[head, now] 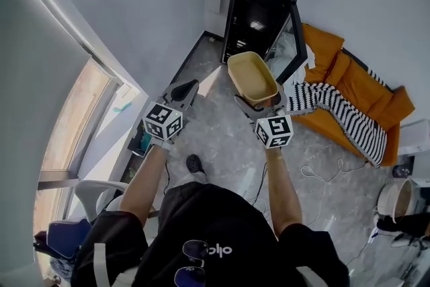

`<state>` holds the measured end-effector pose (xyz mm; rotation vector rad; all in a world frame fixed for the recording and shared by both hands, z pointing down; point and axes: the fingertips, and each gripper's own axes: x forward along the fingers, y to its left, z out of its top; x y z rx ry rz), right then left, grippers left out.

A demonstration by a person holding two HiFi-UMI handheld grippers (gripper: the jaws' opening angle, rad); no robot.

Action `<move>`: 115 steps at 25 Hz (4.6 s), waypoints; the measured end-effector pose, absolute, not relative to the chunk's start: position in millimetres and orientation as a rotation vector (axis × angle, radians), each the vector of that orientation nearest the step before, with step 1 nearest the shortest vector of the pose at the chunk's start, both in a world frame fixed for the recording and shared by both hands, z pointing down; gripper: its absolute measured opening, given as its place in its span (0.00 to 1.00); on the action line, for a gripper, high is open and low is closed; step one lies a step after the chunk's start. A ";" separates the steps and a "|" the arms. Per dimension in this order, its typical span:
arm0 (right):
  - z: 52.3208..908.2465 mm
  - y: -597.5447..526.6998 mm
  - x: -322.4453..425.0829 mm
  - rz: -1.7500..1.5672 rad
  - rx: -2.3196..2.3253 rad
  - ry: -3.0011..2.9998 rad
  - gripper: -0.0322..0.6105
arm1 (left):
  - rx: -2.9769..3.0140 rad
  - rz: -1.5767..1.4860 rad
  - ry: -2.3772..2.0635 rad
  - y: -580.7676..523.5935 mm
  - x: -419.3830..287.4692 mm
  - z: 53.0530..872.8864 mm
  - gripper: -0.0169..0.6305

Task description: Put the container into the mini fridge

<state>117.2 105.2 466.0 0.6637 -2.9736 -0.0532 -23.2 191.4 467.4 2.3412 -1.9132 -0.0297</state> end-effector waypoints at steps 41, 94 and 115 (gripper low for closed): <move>500.8 -111.9 -75.0 0.025 0.752 -2.926 0.91 | 2.361 0.002 -1.836 -32.6 -227.3 481.3 0.04; 502.3 -379.7 -50.9 0.105 1.369 -2.622 0.91 | 2.731 0.064 -1.165 -394.2 -198.3 474.4 0.04; 547.6 -385.2 -67.5 0.178 1.333 -2.578 0.91 | 2.683 0.111 -1.139 -397.7 -219.8 510.1 0.04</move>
